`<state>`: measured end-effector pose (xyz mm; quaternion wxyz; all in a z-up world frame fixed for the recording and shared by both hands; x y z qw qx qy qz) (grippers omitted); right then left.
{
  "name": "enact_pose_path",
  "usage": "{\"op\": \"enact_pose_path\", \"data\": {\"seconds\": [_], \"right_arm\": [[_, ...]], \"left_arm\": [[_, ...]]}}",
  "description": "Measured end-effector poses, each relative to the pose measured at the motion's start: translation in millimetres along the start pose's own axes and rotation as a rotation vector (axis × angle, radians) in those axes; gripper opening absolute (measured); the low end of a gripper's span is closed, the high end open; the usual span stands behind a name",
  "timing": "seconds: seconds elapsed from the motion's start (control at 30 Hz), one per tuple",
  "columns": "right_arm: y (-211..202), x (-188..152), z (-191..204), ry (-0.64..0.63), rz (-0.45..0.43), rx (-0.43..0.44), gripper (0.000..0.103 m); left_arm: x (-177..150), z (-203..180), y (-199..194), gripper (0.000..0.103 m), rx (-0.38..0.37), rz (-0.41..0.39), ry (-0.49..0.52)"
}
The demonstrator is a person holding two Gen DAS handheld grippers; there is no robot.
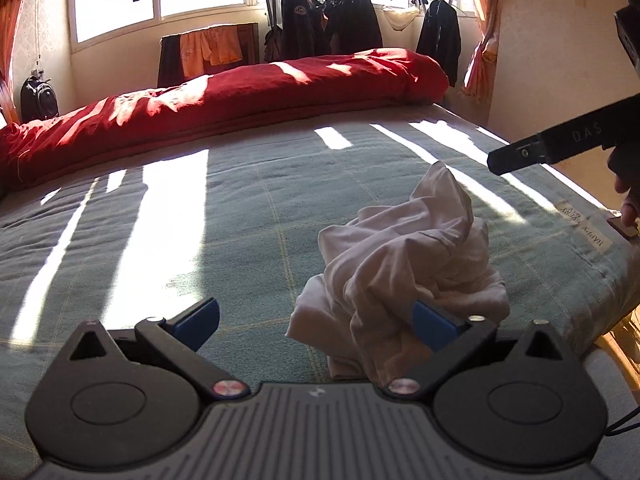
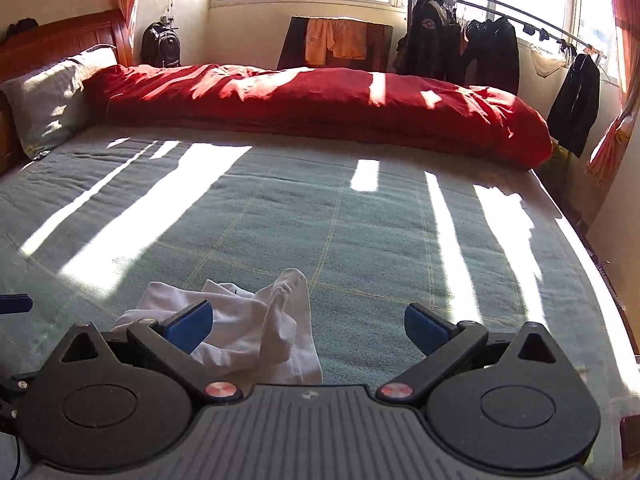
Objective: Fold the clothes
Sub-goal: 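Grasp the white T-shirt with the left gripper and lift it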
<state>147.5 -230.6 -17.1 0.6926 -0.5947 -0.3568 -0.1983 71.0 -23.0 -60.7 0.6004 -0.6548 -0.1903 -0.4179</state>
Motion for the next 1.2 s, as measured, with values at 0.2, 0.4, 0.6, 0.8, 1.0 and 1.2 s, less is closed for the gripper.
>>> {"op": "enact_pose_path", "data": {"seconds": [0.2,0.4,0.6,0.8,1.0,1.2], "right_arm": [[18.9,-55.5,3.7,0.042,0.139,-0.026,0.103],[10.5,-81.4,-7.1,0.191,0.114,-0.003,0.103],[4.1,-88.5,-31.1,0.265,0.083,-0.005,0.103],[6.7,-96.6,-41.9,0.312,0.08,0.028,0.103],[9.8,-98.9,-45.8,0.329,0.074,0.048,0.103],[12.8,-101.1,-49.8,0.347,0.068,0.069,0.103]], "left_arm": [[18.4,-25.0,9.0,0.067,-0.051,0.032,0.113],[34.4,-61.8,32.2,0.06,-0.076,0.061,0.281],[46.6,-109.4,61.4,0.023,-0.024,0.065,0.539],[37.2,-133.8,75.9,0.031,-0.013,0.114,0.726],[31.8,-134.1,83.8,0.037,0.051,0.162,0.86],[23.1,-136.9,86.4,0.05,0.047,0.188,0.988]]}}
Point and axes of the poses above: each gripper's, at about its wrist camera, not at the fingertips, and y roughly the way its jaws point, z to its left, x to its top, the point moved 8 cm from there along y, roughly the way its jaws point, and after that the axes turned 3 degrees about y, right-handed, at the moved point
